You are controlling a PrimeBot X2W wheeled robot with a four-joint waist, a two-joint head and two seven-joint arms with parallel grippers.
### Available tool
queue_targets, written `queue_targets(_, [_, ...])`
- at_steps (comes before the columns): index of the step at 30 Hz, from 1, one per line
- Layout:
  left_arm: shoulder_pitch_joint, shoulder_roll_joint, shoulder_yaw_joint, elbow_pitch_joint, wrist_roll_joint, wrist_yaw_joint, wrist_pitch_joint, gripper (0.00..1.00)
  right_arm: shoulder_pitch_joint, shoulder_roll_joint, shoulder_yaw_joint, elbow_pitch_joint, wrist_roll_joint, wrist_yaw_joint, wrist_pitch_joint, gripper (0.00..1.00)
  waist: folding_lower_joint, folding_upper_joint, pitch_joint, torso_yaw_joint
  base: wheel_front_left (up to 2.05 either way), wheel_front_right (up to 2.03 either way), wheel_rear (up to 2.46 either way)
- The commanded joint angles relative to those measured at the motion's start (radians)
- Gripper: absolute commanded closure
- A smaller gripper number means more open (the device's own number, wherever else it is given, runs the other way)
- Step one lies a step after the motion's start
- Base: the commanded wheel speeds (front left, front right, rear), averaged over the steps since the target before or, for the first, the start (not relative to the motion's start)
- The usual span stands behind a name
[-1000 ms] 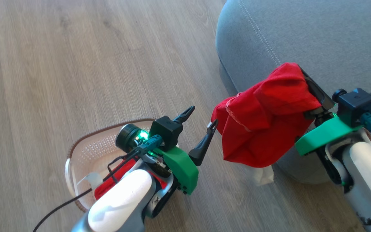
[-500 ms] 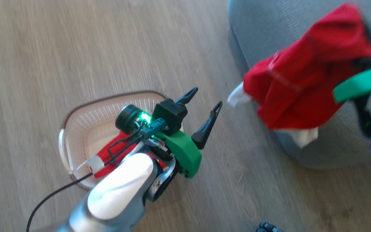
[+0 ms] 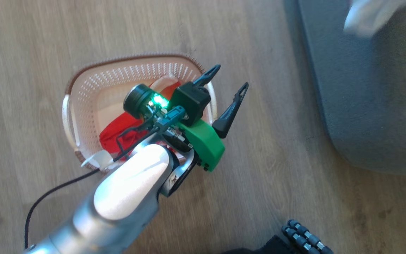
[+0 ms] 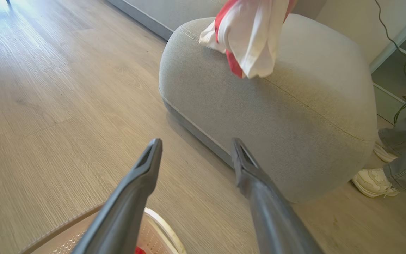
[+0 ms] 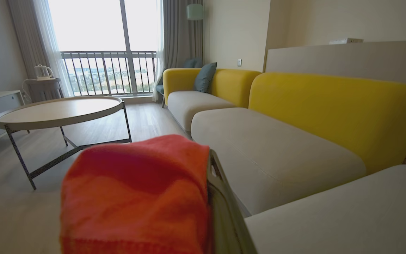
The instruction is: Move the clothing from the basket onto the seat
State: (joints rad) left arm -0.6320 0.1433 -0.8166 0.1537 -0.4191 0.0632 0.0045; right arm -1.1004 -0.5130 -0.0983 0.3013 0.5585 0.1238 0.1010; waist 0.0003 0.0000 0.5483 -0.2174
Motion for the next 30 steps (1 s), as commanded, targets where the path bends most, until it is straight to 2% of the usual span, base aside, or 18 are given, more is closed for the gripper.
queue_targets(1, [-0.031,-0.006,0.029,-0.031,0.012,0.003,-0.011,0.00,-0.050,-0.048,-0.023,-0.014,-0.005,0.007,0.014,1.00,-0.0003,0.0000,0.042,0.035,0.00,0.00,0.00])
queue_targets(6, [-0.052,-0.024,0.023,-0.032,0.012,0.003,-0.026,0.00,-0.331,-0.157,-0.165,0.136,-0.092,0.007,0.088,1.00,-0.0003,0.0000,0.106,0.104,0.00,0.00,0.00])
queue_targets(9, [-0.049,-0.030,0.013,-0.031,0.011,0.004,-0.031,0.00,-0.420,-0.208,-0.230,0.216,-0.168,0.007,0.089,1.00,-0.0003,0.0000,0.127,0.133,0.00,0.00,0.00])
queue_targets(12, [-0.040,-0.026,0.011,-0.044,0.015,0.019,-0.021,0.00,-0.474,-0.233,-0.300,0.289,-0.242,0.007,0.080,1.00,-0.0003,0.0000,0.166,0.137,0.00,0.00,0.00])
queue_targets(17, [-0.034,-0.007,0.012,-0.083,0.026,0.046,0.006,0.00,-0.402,-0.212,-0.433,0.438,-0.319,0.007,0.008,1.00,-0.0003,0.0000,0.246,0.123,0.00,0.00,0.00])
queue_targets(21, [-0.013,0.020,0.008,-0.112,0.035,0.070,0.038,0.00,-0.289,-0.152,-0.533,0.572,-0.390,0.007,-0.088,1.00,-0.0003,0.0000,0.285,0.094,0.00,0.00,0.00])
queue_targets(25, [0.002,0.054,0.012,-0.148,0.047,0.095,0.070,0.00,-0.244,-0.087,-0.584,0.667,-0.463,0.007,-0.171,1.00,-0.0003,0.0000,0.318,0.066,0.00,0.00,0.00])
queue_targets(26, [0.005,0.061,0.013,-0.156,0.049,0.099,0.074,0.00,-0.241,-0.074,-0.588,0.683,-0.478,0.007,-0.189,0.86,-0.0003,0.0000,0.319,0.061,0.00,0.00,0.00])
queue_targets(27, [0.008,0.067,0.015,-0.163,0.049,0.103,0.078,0.00,-0.239,-0.062,-0.592,0.698,-0.492,0.007,-0.207,0.68,-0.0003,0.0000,0.319,0.056,0.00,0.00,0.00])
queue_targets(28, [0.008,0.067,0.015,-0.163,0.049,0.103,0.078,0.00,-0.239,-0.062,-0.592,0.698,-0.492,0.007,-0.207,0.68,-0.0003,0.0000,0.319,0.056,0.00,0.00,0.00])
queue_targets(29, [0.012,0.073,0.017,-0.170,0.049,0.107,0.082,0.00,-0.236,-0.054,-0.592,0.712,-0.509,0.007,-0.224,0.56,-0.0003,0.0000,0.317,0.051,0.00,0.00,0.00])
queue_targets(30, [0.014,0.078,0.019,-0.175,0.048,0.111,0.086,0.00,-0.235,-0.047,-0.591,0.725,-0.522,0.007,-0.237,0.20,-0.0003,0.0000,0.315,0.046,0.00,0.00,0.00])
